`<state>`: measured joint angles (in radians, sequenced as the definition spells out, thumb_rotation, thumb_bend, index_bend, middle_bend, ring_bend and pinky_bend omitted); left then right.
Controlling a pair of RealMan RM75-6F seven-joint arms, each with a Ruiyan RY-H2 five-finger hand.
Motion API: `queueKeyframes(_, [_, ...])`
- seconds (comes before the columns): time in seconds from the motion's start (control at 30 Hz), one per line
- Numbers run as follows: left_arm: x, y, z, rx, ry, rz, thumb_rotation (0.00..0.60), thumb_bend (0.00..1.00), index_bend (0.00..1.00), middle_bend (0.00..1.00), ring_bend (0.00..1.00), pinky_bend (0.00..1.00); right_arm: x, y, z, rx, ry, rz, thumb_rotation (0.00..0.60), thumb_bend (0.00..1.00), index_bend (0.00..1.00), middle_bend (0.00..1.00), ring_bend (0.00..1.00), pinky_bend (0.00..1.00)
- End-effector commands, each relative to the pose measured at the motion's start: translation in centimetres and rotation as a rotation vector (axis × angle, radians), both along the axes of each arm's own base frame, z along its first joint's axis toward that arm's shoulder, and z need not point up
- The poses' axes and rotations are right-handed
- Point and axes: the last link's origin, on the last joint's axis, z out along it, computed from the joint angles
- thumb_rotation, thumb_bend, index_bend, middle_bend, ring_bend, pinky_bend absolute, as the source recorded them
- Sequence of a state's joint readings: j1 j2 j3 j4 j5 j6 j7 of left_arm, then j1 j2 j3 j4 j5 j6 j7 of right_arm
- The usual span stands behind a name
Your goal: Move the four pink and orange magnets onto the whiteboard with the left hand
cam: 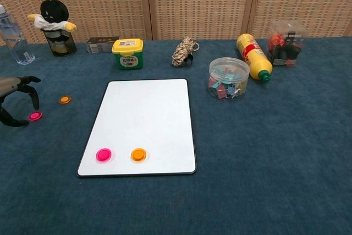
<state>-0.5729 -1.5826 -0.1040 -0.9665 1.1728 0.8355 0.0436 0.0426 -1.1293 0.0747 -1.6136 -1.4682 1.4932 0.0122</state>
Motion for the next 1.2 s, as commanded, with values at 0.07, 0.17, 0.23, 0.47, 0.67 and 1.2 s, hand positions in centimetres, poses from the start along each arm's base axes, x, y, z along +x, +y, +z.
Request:
queueKeyframes(0.07, [0.0, 0.0, -0.2, -0.006, -0.003, 0.003, 0.6, 0.31, 0.43, 0.0, 0.0, 0.0, 0.0, 0.0, 0.0, -0.001, 0.001, 0.0, 0.6, 0.0, 0.0, 0.0, 0.0, 0.0])
queueKeyframes(0.17, [0.1, 0.1, -0.4, -0.014, -0.003, 0.002, 0.6, 0.31, 0.5, 0.0, 0.0, 0.0, 0.0, 0.0, 0.0, -0.001, 0.001, -0.001, 0.6, 0.0, 0.0, 0.0, 0.0, 0.0])
queueKeyframes(0.23, [0.0, 0.1, -0.4, -0.016, 0.0, 0.003, 0.6, 0.32, 0.53, 0.0, 0.0, 0.0, 0.0, 0.0, 0.0, -0.001, 0.0, -0.001, 0.6, 0.0, 0.0, 0.0, 0.0, 0.0])
queueKeyframes(0.47, [0.1, 0.1, -0.3, -0.014, -0.003, -0.001, 0.6, 0.32, 0.55, 0.0, 0.0, 0.0, 0.0, 0.0, 0.0, -0.002, -0.003, 0.0, 0.6, 0.0, 0.0, 0.0, 0.0, 0.0])
queueKeyframes(0.67, [2.6, -0.7, 0.4, -0.014, -0.067, -0.085, 0.6, 0.31, 0.55, 0.0, 0.0, 0.0, 0.0, 0.0, 0.0, 0.0, -0.004, 0.0, 0.6, 0.0, 0.0, 0.0, 0.0, 0.0])
queueKeyframes(1.2, [11.8, -3.4, -5.7, -0.2, -0.129, -0.258, 0.6, 0.31, 0.55, 0.0, 0.0, 0.0, -0.1, 0.0, 0.1, 0.001, -0.013, 0.001, 0.6, 0.0, 0.0, 0.0, 0.0, 0.0])
